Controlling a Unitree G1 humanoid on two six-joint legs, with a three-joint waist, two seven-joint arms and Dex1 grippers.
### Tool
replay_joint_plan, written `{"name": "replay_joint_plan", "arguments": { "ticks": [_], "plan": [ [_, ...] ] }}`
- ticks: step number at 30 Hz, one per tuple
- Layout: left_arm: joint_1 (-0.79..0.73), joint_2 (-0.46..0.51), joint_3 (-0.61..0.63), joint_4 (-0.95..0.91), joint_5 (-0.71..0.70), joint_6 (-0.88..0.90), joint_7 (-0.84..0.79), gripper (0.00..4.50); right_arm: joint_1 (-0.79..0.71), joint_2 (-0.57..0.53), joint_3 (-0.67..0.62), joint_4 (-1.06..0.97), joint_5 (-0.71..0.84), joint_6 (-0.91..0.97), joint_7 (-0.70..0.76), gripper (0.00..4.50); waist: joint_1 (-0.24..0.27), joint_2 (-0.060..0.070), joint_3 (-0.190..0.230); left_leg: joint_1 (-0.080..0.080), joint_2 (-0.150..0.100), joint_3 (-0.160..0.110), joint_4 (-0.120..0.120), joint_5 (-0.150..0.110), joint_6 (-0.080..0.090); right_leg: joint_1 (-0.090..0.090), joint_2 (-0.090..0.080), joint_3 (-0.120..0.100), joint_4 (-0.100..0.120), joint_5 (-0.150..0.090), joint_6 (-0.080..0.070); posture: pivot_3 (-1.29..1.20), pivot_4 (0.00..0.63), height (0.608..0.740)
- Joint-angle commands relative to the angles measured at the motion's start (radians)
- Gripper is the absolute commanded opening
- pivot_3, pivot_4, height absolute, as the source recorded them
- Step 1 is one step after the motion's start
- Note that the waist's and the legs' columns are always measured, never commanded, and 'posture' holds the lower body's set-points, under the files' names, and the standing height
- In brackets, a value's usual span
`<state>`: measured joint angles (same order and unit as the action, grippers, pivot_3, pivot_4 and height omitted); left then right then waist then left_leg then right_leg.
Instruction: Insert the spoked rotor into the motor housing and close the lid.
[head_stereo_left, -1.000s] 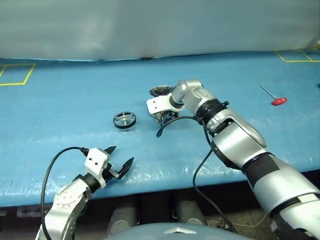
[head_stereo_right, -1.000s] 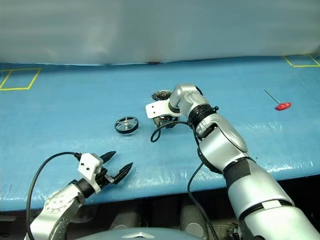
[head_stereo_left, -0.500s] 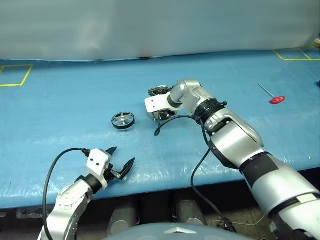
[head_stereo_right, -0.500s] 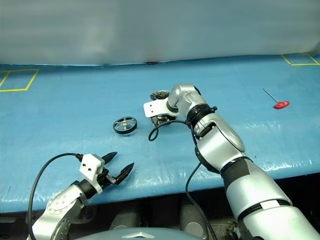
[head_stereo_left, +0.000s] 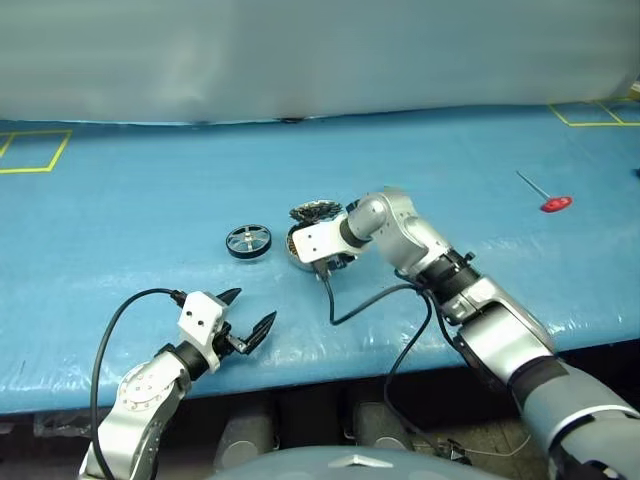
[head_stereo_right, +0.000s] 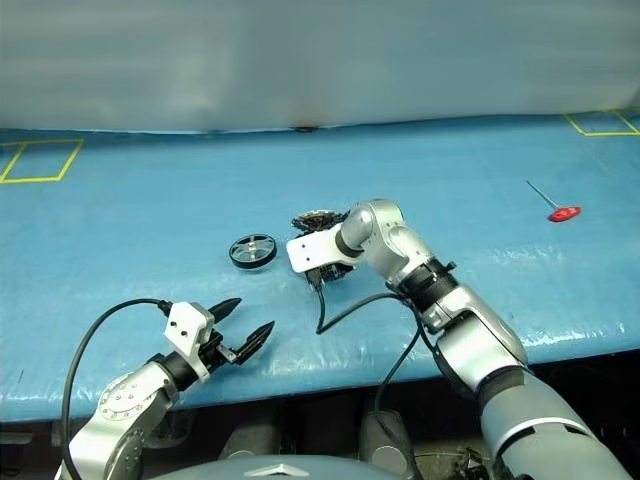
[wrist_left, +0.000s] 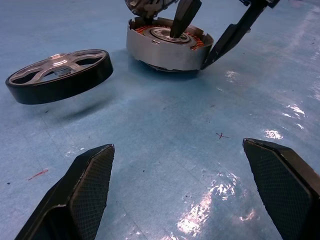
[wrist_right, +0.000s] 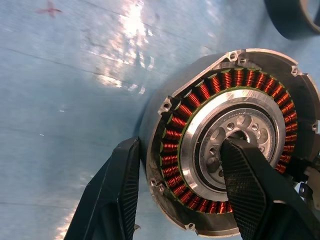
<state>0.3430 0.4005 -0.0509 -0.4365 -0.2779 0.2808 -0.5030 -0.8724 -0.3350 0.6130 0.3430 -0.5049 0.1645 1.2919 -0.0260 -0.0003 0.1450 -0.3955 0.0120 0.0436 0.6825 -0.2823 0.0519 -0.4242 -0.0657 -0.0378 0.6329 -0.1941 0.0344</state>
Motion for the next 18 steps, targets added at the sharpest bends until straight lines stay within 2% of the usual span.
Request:
{"name": "replay_joint_plan", "arguments": {
  "ticks": [1,7,18],
  "plan": [
    [0.001,-0.003,-0.007,-0.010,-0.005,0.001,-0.008,4.50,0.083,-0.016,0.064,-0.119,0.013,0.064,0.096,2.06,0.001,-0.001,0.000,0.000,0.000,0.000,0.000,0.000,0.000,0.000,0.000,0.000,0.000,0.000,0.000,0.00,0.150,0.740],
    [-0.002,-0.005,-0.013,0.000,-0.005,-0.004,-0.015,4.50,0.137,-0.019,0.083,-0.237,0.023,0.130,0.118,2.06,0.002,-0.003,-0.002,0.003,0.000,-0.001,0.001,0.000,0.000,0.000,0.001,-0.001,0.001,-0.001,-0.001,0.00,0.150,0.740],
    [0.011,-0.011,0.004,0.001,0.011,-0.028,0.002,4.50,0.174,0.026,0.124,-0.318,0.045,0.170,0.125,2.06,-0.003,-0.006,-0.004,0.003,0.002,-0.001,0.001,0.001,-0.002,0.000,0.003,-0.001,0.004,-0.003,-0.004,0.00,0.150,0.740]
  ]
}}
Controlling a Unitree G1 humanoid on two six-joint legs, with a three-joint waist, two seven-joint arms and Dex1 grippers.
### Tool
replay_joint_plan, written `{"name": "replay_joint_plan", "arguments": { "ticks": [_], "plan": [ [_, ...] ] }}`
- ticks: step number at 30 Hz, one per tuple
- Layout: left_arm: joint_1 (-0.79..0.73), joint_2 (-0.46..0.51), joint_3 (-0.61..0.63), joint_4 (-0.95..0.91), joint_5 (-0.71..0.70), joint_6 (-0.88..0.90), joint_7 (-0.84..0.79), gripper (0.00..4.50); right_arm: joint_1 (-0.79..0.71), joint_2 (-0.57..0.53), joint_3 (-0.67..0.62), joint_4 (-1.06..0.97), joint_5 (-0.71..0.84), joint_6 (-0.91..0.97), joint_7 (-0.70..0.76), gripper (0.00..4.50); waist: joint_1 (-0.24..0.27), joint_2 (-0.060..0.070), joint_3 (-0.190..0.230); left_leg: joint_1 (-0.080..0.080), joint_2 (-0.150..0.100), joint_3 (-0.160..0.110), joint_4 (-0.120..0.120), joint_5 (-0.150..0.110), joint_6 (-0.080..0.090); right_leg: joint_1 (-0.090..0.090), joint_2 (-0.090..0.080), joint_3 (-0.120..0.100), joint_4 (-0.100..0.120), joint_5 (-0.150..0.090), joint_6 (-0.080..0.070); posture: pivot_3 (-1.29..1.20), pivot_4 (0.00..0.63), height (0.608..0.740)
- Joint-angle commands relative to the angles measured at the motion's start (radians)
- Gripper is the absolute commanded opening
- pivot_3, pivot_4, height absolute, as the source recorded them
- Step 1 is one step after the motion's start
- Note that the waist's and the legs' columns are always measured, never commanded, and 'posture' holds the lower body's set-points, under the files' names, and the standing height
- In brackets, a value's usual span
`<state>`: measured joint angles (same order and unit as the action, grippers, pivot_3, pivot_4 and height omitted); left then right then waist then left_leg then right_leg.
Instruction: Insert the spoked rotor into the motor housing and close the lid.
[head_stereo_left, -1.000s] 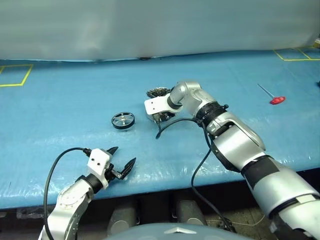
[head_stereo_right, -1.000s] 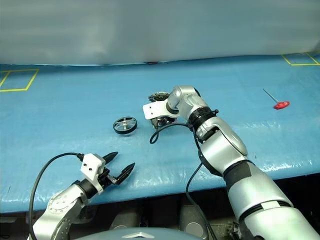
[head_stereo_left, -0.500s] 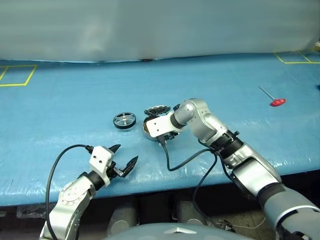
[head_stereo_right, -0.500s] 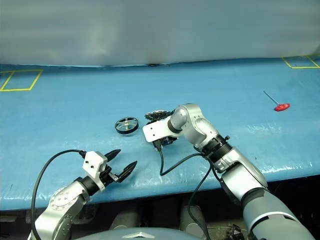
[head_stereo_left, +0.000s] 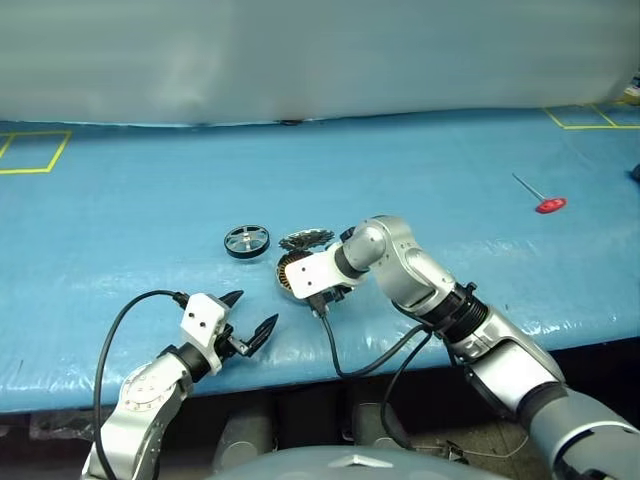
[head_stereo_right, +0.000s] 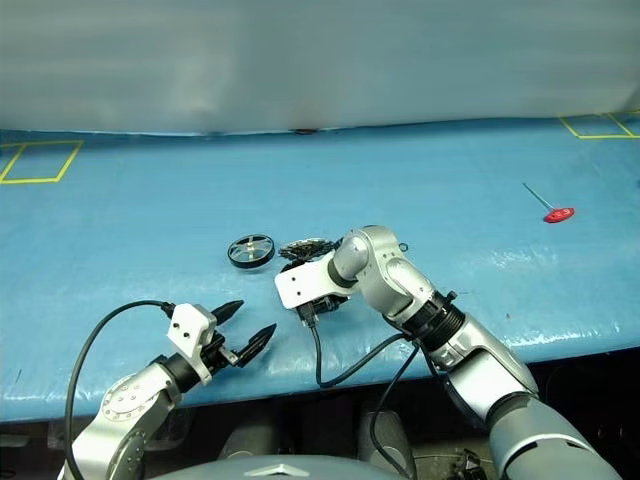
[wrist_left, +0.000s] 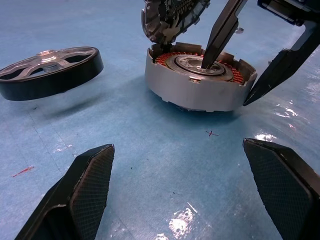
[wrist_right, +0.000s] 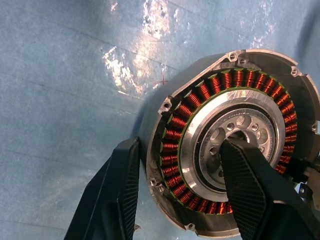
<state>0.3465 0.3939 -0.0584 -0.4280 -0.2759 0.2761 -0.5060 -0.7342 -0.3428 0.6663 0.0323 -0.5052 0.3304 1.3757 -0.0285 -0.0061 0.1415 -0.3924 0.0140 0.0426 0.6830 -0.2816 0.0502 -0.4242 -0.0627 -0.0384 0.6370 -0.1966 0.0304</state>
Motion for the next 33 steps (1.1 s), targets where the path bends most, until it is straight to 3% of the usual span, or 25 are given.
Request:
{"name": "replay_joint_plan", "arguments": {
  "ticks": [1,16,23,33],
  "plan": [
    [0.010,-0.002,0.013,-0.008,0.009,-0.024,0.006,4.50,0.038,0.040,0.073,-0.009,0.046,0.007,0.040,2.06,-0.001,-0.001,0.000,0.000,0.000,0.000,0.000,0.000,0.000,0.000,0.000,0.000,0.001,-0.001,-0.001,0.00,0.150,0.740],
    [0.011,-0.001,0.013,-0.007,0.006,-0.023,0.001,4.50,0.046,0.059,0.074,0.043,0.042,-0.005,0.007,2.06,-0.006,-0.001,-0.001,0.014,0.006,0.000,-0.002,0.000,-0.005,0.005,0.002,-0.001,0.006,-0.007,-0.003,0.00,0.150,0.740],
    [0.003,-0.001,0.008,0.000,0.007,-0.022,-0.004,4.50,0.030,0.066,0.048,0.016,0.082,0.013,0.011,4.34,-0.006,-0.001,0.001,0.014,0.008,0.000,-0.002,0.000,-0.006,0.005,0.002,-0.001,0.006,-0.007,-0.005,0.00,0.150,0.740],
    [-0.003,-0.002,0.005,0.005,0.004,-0.019,-0.010,4.50,-0.008,0.037,-0.001,-0.125,0.217,0.100,0.080,4.46,0.004,-0.002,0.002,0.006,0.008,0.000,-0.003,-0.001,-0.007,-0.003,0.002,-0.001,0.006,-0.006,-0.009,0.00,0.150,0.740]
  ]
}}
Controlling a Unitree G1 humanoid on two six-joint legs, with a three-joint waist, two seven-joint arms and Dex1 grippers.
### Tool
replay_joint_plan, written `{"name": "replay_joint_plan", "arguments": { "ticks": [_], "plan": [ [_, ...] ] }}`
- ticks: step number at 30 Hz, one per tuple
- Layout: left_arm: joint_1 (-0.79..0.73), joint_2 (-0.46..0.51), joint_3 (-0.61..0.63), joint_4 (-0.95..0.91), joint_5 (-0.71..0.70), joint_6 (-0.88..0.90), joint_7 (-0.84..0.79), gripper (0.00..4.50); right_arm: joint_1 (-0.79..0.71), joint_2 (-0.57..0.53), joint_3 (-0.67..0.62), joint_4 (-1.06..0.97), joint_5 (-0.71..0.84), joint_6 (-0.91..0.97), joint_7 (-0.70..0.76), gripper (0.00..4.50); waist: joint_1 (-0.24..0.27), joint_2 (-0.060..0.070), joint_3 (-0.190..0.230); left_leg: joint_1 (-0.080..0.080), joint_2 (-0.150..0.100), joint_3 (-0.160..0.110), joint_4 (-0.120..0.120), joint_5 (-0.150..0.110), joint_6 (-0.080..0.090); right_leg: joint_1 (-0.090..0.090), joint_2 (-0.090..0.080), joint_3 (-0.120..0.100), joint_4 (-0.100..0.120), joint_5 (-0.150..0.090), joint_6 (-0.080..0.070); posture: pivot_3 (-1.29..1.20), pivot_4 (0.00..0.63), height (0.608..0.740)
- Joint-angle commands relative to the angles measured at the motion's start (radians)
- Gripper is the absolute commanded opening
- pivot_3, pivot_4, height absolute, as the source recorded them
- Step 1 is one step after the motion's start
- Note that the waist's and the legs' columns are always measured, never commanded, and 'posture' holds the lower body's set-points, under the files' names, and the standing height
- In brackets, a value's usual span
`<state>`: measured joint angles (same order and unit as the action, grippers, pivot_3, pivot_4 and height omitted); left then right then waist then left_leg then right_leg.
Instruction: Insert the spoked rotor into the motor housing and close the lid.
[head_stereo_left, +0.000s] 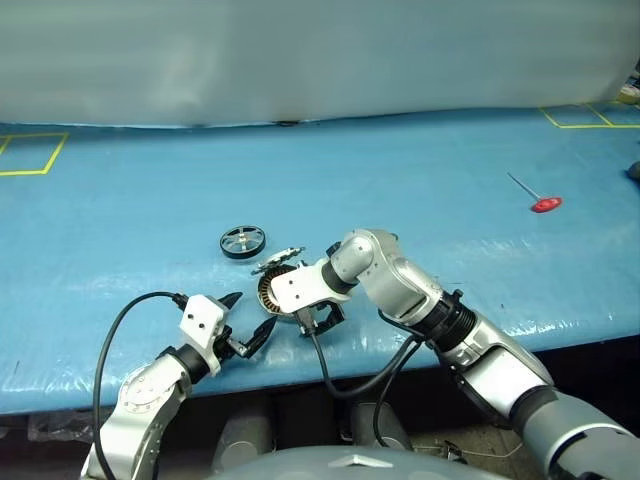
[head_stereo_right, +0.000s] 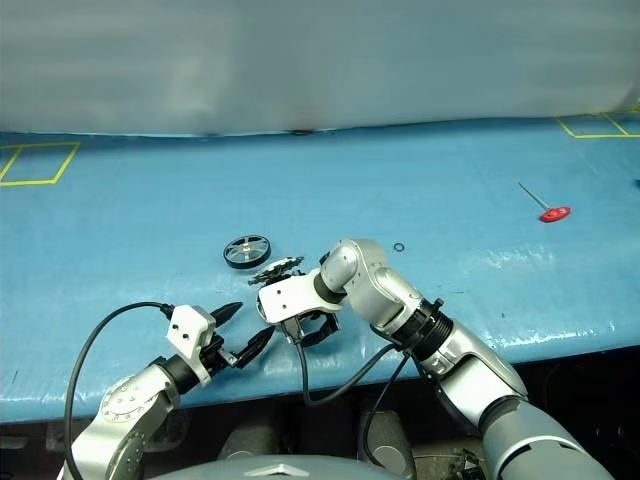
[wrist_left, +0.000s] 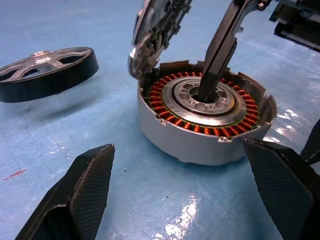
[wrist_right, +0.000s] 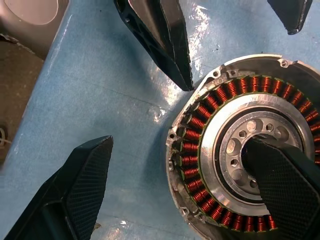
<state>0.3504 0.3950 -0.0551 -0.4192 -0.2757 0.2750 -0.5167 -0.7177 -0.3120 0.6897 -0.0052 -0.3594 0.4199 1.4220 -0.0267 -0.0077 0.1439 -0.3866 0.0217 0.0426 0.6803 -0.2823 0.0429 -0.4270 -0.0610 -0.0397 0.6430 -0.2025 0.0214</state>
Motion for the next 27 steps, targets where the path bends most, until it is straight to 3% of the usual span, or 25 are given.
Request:
{"name": "replay_joint_plan", "arguments": {
  "ticks": [1,3,15,27],
  "plan": [
    [-0.007,-0.004,0.002,-0.003,0.004,-0.018,-0.001,4.50,-0.029,0.002,-0.029,-0.095,0.081,0.015,0.031,4.46,0.003,0.000,0.000,-0.003,0.000,0.000,0.000,0.000,0.000,0.000,0.000,0.000,0.000,0.000,0.000,0.00,0.150,0.740],
    [-0.009,-0.005,0.001,-0.001,0.004,-0.018,-0.005,4.50,-0.036,-0.003,-0.037,-0.101,0.092,0.022,0.018,4.46,0.005,0.000,0.001,-0.009,-0.001,-0.001,0.001,0.000,0.000,-0.003,0.000,-0.001,0.000,0.001,0.001,0.00,0.150,0.740],
    [-0.014,-0.008,0.000,0.005,0.004,-0.022,-0.007,4.50,-0.008,-0.028,-0.008,-0.056,0.067,0.064,-0.103,4.46,0.009,0.000,0.005,-0.010,-0.001,-0.001,0.001,0.000,0.000,-0.003,0.002,-0.002,-0.001,0.000,0.001,0.00,0.150,0.740],
    [-0.005,-0.006,0.001,-0.003,0.004,-0.018,-0.007,4.50,0.024,-0.106,0.029,-0.124,0.098,0.088,-0.083,4.46,0.017,-0.001,0.005,-0.009,-0.003,-0.004,0.003,0.000,0.000,-0.002,0.001,-0.004,-0.001,0.000,0.002,0.00,0.150,0.740]
  ]
}}
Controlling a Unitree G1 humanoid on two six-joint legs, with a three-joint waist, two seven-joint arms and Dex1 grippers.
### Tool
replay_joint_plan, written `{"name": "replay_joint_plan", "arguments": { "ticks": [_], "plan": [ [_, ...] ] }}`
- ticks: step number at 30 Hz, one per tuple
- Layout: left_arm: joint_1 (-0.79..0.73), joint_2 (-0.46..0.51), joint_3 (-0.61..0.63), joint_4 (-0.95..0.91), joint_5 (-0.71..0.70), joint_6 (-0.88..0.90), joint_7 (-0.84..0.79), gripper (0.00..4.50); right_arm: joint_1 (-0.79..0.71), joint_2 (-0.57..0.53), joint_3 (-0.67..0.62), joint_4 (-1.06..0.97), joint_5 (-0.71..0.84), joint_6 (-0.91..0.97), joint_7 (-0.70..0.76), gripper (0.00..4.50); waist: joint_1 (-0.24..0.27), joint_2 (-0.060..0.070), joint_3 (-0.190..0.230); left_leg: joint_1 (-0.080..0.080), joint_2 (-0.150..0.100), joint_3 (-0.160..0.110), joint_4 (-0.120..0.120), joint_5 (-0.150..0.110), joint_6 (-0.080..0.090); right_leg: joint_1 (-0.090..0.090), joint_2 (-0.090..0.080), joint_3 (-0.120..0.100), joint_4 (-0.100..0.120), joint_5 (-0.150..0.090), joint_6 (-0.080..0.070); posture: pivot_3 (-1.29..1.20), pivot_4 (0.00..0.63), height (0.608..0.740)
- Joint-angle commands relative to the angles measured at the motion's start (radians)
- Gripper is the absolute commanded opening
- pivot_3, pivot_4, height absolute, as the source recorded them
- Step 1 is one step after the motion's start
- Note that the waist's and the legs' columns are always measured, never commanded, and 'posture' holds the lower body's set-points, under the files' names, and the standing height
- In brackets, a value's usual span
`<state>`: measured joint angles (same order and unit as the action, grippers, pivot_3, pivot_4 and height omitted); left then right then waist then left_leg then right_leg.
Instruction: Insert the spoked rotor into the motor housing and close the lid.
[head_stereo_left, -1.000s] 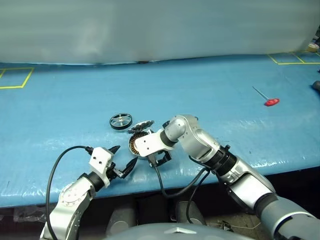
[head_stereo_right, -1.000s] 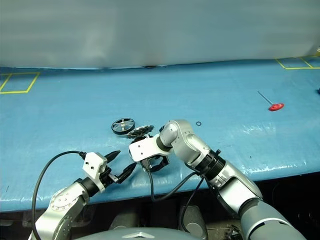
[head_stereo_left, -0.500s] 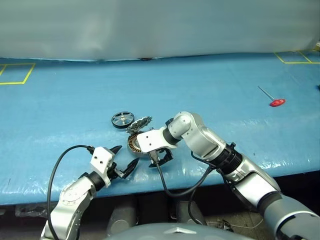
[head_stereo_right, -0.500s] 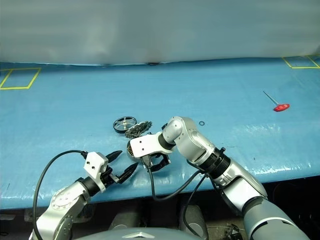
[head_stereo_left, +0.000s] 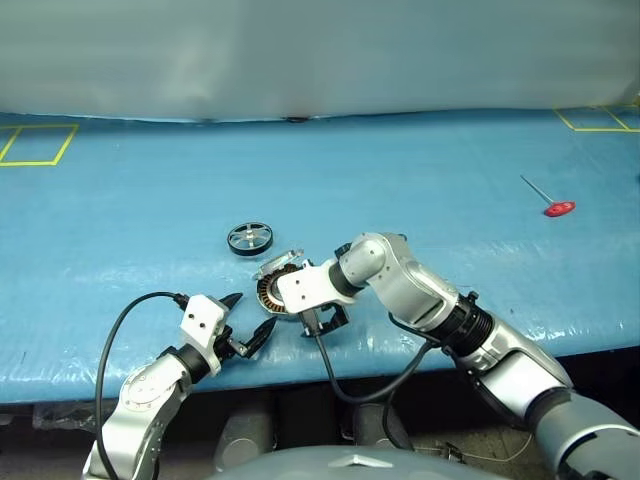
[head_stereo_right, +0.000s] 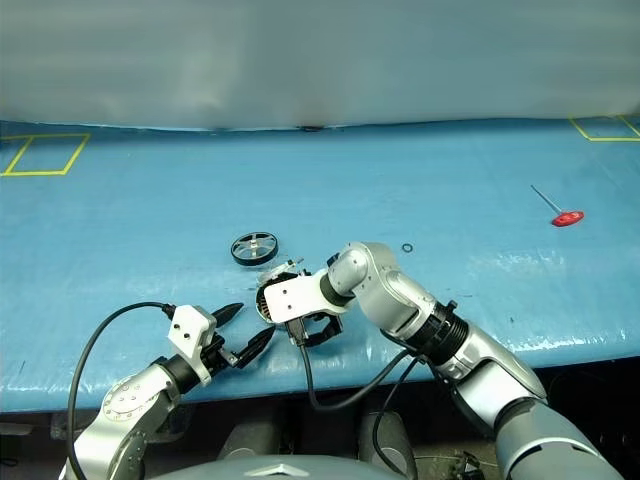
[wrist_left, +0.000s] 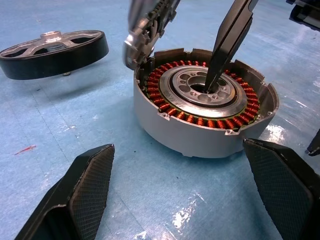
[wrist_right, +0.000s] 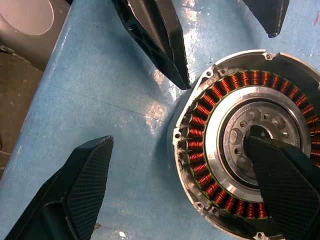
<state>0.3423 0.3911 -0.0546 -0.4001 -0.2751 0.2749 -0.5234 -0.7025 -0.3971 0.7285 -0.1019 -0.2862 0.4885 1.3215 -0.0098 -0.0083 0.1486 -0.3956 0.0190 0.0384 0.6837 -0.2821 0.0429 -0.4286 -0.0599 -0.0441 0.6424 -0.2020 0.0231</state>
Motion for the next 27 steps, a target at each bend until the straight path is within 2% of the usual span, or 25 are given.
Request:
{"name": "replay_joint_plan", "arguments": {
  "ticks": [1,18,27],
  "plan": [
    [0.003,-0.002,0.000,-0.022,0.004,-0.018,0.000,4.50,0.008,-0.024,-0.015,-0.037,0.033,0.022,0.020,4.46,0.000,0.000,0.000,0.000,0.000,0.000,0.000,0.000,0.000,0.000,0.000,0.000,0.000,0.000,0.000,0.00,0.150,0.740],
    [0.007,0.006,0.002,-0.026,0.005,-0.019,-0.004,4.50,0.014,-0.055,-0.087,-0.138,0.163,0.079,-0.033,4.46,-0.001,0.000,0.000,-0.001,0.000,0.000,0.000,0.000,0.000,0.000,0.000,0.000,0.000,0.000,0.000,0.00,0.150,0.740],
    [0.007,0.007,0.002,-0.029,0.004,-0.013,-0.002,4.50,0.046,-0.112,-0.181,-0.221,0.274,0.133,-0.064,4.46,0.000,0.000,0.001,-0.001,0.000,0.000,0.000,0.000,0.000,0.000,-0.001,0.000,0.000,0.000,0.000,0.00,0.150,0.740]
  ]
}}
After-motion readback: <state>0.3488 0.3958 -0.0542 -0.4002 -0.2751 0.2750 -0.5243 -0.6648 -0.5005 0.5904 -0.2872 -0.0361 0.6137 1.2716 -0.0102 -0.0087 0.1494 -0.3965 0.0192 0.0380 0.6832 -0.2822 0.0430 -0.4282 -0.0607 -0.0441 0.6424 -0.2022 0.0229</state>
